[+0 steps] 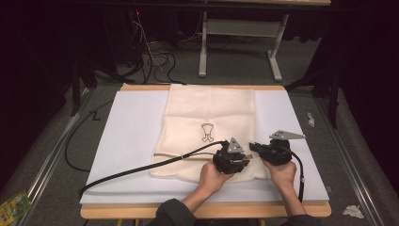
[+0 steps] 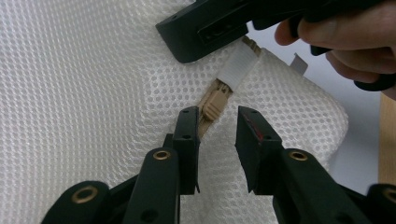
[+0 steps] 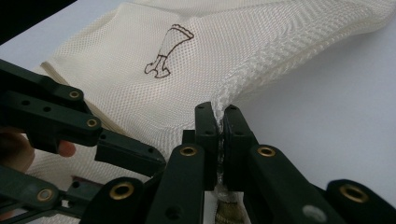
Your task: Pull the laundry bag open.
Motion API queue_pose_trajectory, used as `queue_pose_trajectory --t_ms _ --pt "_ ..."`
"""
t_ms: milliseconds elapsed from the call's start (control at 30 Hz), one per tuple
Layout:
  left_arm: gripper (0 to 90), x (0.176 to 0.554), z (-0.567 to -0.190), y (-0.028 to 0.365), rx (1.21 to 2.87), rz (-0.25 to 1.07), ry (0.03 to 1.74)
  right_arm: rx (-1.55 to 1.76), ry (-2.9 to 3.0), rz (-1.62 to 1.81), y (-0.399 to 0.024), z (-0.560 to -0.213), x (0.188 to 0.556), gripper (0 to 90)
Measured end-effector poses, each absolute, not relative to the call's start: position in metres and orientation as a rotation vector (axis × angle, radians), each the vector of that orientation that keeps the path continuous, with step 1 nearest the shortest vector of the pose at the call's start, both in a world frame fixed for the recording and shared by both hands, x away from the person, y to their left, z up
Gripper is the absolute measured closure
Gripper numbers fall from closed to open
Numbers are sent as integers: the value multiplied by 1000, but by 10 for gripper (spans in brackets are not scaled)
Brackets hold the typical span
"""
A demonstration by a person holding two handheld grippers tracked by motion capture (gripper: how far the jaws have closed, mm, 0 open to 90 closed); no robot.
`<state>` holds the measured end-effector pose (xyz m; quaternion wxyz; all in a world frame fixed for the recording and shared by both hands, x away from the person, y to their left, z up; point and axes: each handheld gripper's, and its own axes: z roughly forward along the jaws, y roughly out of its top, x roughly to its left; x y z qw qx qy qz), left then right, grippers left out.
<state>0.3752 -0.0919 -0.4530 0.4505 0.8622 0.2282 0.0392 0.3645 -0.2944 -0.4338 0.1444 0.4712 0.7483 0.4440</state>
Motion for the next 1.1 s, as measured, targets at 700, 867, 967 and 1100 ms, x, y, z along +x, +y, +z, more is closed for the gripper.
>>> queue_pose_trajectory --t_ms 700,867,967,1100 --pt "780 378 -456 -95 2092 31 564 1354 2164 1291 -291 -436 365 884" --pt "833 379 -458 -98 2104 39 556 1354 2169 1286 -291 -436 365 884" --pt "862 379 -457 -98 2107 34 551 1358 2168 1287 -291 -437 365 884" --pt "867 378 -457 -97 2116 29 546 1349 2170 1286 -293 -438 365 884"
